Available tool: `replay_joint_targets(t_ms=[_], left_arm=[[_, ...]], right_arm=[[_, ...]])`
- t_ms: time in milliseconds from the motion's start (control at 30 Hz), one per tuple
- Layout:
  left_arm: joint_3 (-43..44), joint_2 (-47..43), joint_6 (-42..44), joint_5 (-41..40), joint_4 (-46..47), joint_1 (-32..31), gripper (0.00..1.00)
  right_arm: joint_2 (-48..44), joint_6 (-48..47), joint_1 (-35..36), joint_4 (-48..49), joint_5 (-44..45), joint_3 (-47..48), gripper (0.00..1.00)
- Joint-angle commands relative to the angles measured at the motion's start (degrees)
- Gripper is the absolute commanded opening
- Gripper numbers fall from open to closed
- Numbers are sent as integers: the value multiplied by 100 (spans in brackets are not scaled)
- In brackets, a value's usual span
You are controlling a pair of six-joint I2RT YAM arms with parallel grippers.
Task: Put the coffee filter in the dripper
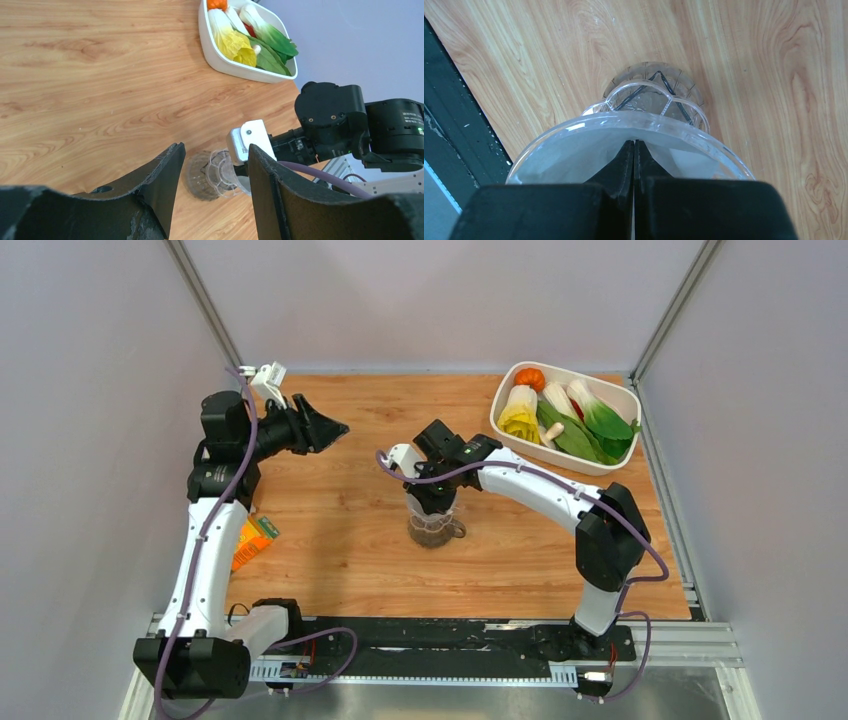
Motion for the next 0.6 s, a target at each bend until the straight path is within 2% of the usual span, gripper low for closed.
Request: replay_joint_targets(t_ms=[0,233,567], left_arm=[[-59,-140,-98,-95,154,78,60],[-104,-153,-118,-95,150,101,60],[-178,-105,-249,-35,281,107,60]], right_arm=[[181,-10,117,82,164,-157,0],[247,-14,121,130,164,-321,0],[-162,0,121,-63,268,329,0]])
